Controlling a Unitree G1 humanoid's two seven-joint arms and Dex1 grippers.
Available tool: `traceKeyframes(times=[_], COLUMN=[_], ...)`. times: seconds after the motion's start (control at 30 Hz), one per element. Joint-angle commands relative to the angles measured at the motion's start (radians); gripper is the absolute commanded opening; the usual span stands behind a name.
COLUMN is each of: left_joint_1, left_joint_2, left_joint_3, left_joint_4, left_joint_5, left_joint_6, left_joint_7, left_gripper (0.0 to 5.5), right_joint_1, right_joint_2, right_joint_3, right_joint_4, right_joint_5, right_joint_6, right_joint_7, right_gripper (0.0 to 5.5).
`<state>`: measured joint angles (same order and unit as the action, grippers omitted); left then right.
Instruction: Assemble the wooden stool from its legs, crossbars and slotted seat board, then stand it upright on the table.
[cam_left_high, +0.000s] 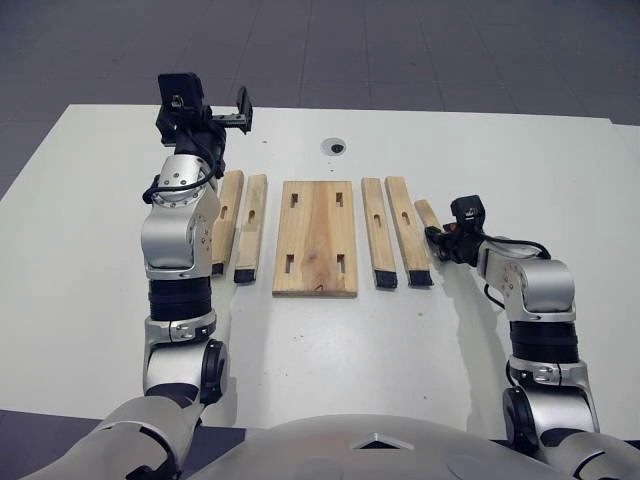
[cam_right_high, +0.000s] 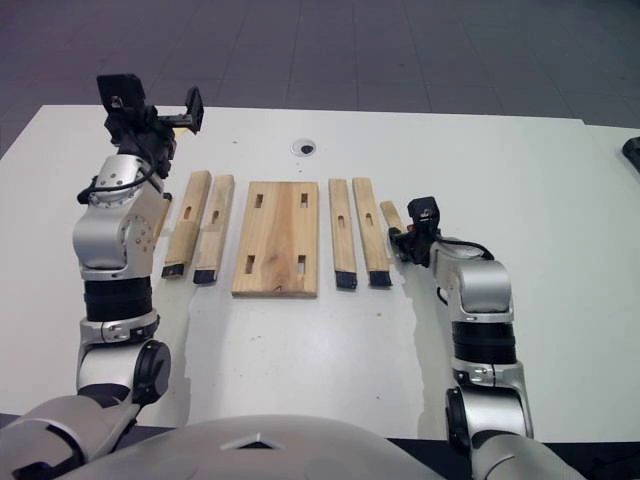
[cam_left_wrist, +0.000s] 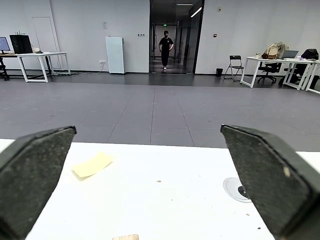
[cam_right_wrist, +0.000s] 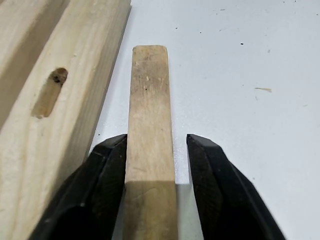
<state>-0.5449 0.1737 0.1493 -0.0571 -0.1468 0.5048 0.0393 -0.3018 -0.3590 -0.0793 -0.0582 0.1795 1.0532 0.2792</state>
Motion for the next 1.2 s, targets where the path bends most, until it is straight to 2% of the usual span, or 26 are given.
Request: traceKeyframes(times=[0.03,0.2,0.33,0.47,0.63,0.7,0.83,1.03,1.2], left_joint_1=[-0.008,-0.004,0.000,-0.011,-0.039,-0.050,-0.103,-0.139,-0.154], left_joint_2=[0.002,0.002,-0.008,-0.017,-0.063,-0.070,-0.162,-0.224,-0.253], left_joint_3=[-0.006,-0.017,0.000,0.037,0.147,0.149,0.152,0.125,0.128], left_joint_4=[-0.012,-0.007,-0.015,-0.024,-0.130,-0.174,-0.221,-0.134,-0.075], left_joint_5=[0.012,0.011,-0.020,-0.076,-0.370,-0.478,-0.712,-0.762,-0.795], left_joint_6=[0.018,0.020,0.032,0.054,0.179,0.250,0.361,0.384,0.370], left_joint_7=[0.001,-0.017,-0.032,-0.048,-0.139,-0.170,-0.139,-0.054,-0.046], left_gripper=[5.40,5.40,5.40,5.40,5.40,5.40,5.40,5.40,5.40], right_joint_1=[0.029,0.029,0.002,-0.023,-0.047,-0.049,-0.046,-0.040,-0.031], right_joint_2=[-0.004,0.000,0.012,0.011,0.001,0.007,0.047,0.061,0.067], right_joint_3=[0.012,-0.020,-0.115,-0.149,-0.051,-0.011,0.054,0.120,0.143], right_joint_4=[0.043,0.023,-0.012,-0.081,-0.211,-0.222,-0.241,-0.267,-0.276], right_joint_5=[0.006,0.024,0.056,0.069,-0.019,-0.045,-0.068,-0.090,-0.093], right_joint_6=[0.064,0.019,-0.077,-0.212,-0.560,-0.642,-0.757,-0.835,-0.845], right_joint_7=[0.004,0.009,-0.004,-0.001,0.024,0.031,0.027,0.051,0.058], right_gripper=[1.43,1.30,1.30,1.30,1.30,1.30,1.30,1.30,1.30])
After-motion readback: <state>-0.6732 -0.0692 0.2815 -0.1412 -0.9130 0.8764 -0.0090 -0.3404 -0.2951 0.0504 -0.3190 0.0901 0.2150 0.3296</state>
